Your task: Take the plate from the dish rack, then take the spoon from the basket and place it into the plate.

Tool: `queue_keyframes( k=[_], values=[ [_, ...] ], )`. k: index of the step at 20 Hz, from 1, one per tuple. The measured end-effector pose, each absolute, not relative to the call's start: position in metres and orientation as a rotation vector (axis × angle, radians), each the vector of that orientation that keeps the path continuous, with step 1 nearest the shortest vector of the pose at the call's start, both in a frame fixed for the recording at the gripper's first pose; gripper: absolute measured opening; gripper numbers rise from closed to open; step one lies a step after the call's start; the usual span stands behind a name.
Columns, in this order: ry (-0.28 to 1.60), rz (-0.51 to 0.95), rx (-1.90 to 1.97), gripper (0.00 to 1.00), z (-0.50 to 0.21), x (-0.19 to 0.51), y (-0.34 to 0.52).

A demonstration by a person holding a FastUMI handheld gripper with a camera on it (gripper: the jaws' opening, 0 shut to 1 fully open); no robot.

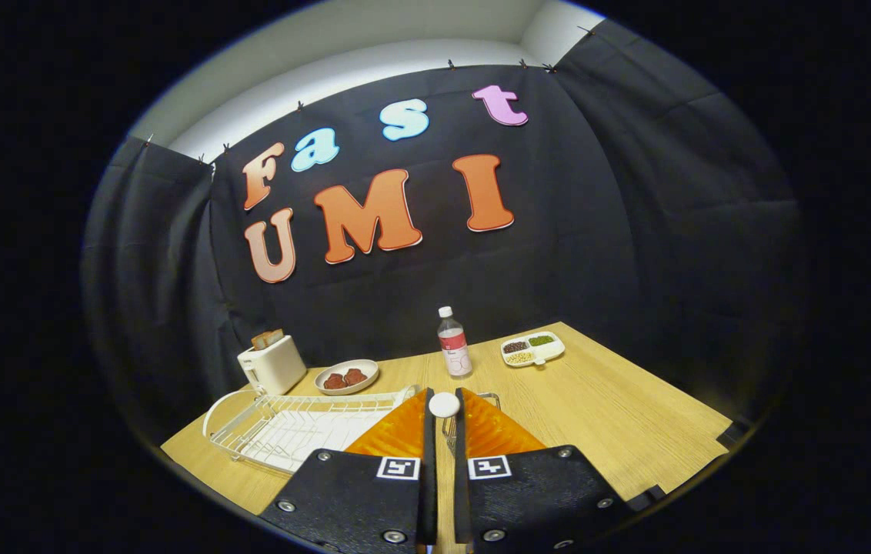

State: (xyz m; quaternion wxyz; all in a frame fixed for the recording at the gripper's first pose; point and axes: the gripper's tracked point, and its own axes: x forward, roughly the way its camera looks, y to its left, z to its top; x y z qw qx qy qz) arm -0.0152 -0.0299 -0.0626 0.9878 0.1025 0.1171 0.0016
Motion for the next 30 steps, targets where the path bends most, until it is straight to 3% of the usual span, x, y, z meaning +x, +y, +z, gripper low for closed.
queue_keyframes(
  k=[9, 18, 30],
  values=[
    [0.236, 0.130, 0.198, 0.08, -0.057, -0.084, 0.012],
    [0.307, 0.261, 0.187, 0.08, -0.101, -0.148, 0.060],
    [0.390, 0.334, 0.154, 0.09, -0.179, -0.153, 0.088]
  ],
)
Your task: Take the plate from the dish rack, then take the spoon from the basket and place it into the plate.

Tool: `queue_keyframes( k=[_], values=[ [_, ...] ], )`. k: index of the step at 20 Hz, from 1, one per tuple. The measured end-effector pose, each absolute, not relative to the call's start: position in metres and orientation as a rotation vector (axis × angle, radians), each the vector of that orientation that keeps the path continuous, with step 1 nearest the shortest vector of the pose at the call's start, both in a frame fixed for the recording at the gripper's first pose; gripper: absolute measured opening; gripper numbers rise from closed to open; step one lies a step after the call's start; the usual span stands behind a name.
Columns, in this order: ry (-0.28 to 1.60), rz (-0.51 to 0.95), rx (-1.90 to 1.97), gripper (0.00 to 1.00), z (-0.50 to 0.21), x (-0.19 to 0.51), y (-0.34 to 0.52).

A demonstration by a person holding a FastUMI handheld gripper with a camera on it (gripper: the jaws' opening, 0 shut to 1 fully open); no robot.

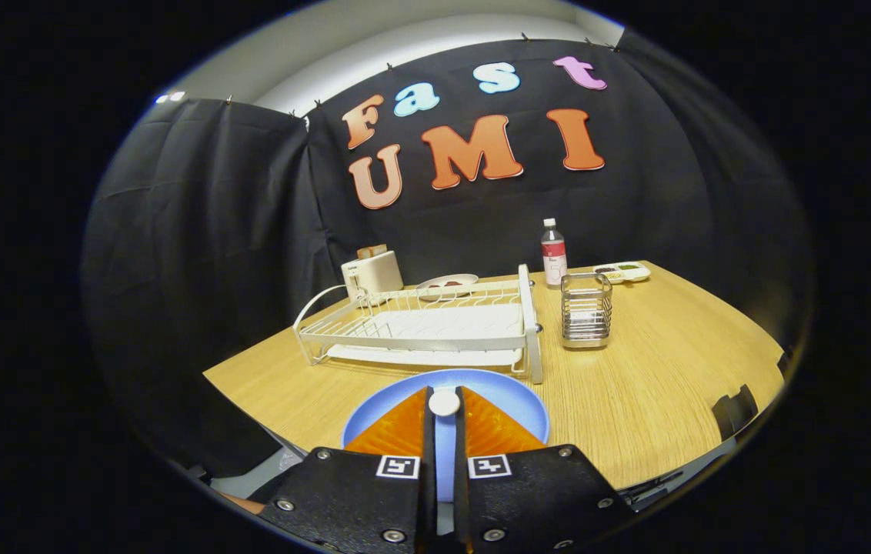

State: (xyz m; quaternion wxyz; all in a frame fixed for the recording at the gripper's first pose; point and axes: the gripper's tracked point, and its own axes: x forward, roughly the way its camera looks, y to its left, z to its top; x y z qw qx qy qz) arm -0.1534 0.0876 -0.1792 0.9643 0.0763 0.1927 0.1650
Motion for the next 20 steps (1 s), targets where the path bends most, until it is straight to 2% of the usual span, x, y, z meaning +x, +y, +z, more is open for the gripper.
queue_keyframes(
  k=[7, 10, 13, 16, 20],
  values=[
    [0.441, 0.322, 0.174, 0.14, -0.204, -0.159, 0.089],
    [0.426, 0.314, 0.175, 0.25, -0.201, -0.156, 0.086],
    [0.380, 0.288, 0.170, 0.40, -0.184, -0.151, 0.079],
    [0.302, 0.251, 0.135, 0.60, -0.157, -0.146, 0.066],
    [0.240, 0.207, 0.109, 0.75, -0.123, -0.142, 0.054]
  ],
)
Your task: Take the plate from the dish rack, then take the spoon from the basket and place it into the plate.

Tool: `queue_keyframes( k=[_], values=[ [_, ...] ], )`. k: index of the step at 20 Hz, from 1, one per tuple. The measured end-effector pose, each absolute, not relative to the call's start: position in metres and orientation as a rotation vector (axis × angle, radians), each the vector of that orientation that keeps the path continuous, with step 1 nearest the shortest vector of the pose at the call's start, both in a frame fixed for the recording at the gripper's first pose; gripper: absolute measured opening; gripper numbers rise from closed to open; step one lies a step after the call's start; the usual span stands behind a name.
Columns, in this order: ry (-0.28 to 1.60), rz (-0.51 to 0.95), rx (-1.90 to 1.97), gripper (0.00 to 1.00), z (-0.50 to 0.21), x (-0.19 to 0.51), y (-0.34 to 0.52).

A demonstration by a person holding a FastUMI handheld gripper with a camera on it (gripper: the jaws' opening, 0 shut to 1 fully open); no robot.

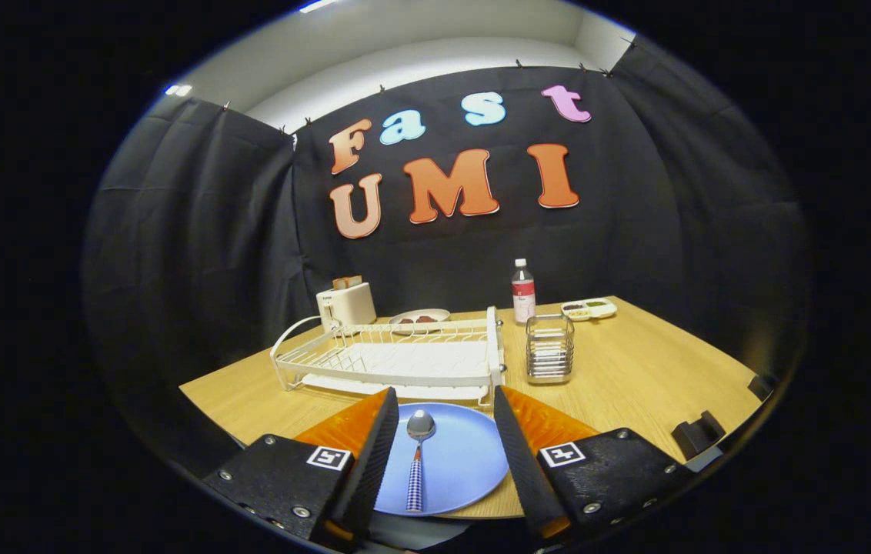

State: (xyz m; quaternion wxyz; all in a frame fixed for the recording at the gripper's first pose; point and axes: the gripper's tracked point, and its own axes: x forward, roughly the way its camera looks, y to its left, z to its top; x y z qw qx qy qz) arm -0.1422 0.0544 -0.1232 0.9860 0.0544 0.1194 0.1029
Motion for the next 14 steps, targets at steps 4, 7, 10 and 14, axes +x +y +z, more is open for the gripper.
queue_keyframes(
  k=[4, 7, 10, 14],
  values=[
    [0.150, 0.143, 0.065, 0.88, -0.082, -0.136, 0.044],
    [0.107, 0.151, 0.056, 0.90, -0.059, -0.139, 0.050],
    [0.048, 0.155, 0.038, 0.92, -0.036, -0.140, 0.055],
    [0.012, 0.142, 0.014, 0.92, -0.021, -0.145, 0.057]
  ],
)
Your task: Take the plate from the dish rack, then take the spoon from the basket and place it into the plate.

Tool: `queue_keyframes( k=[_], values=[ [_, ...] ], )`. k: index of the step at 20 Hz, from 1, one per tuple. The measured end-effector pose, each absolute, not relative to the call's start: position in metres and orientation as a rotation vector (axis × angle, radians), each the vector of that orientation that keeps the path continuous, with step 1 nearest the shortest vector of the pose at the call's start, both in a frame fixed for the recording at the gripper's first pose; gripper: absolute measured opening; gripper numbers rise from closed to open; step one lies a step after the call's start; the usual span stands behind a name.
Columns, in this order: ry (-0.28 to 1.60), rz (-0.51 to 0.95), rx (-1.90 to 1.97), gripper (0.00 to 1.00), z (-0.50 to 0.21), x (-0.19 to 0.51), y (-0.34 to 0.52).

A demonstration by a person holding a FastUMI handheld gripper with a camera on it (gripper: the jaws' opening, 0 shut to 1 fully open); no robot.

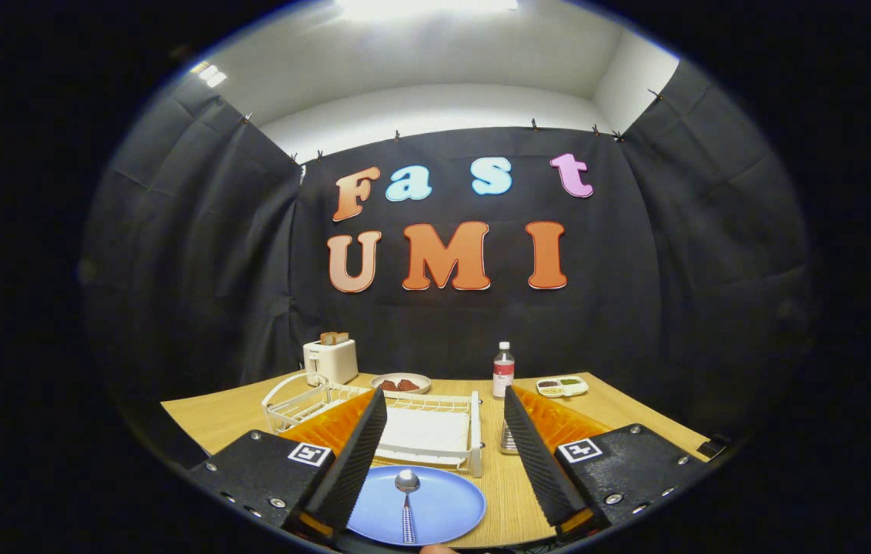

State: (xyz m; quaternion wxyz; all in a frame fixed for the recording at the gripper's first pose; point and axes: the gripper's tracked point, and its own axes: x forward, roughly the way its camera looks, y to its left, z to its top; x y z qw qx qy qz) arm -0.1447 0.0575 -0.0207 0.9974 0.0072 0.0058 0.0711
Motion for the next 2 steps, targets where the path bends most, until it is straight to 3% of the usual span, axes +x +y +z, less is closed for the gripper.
queue_keyframes(
  k=[2],
  values=[
    [0.003, 0.140, 0.012, 0.92, -0.0131, -0.1459, 0.0578]
  ],
)
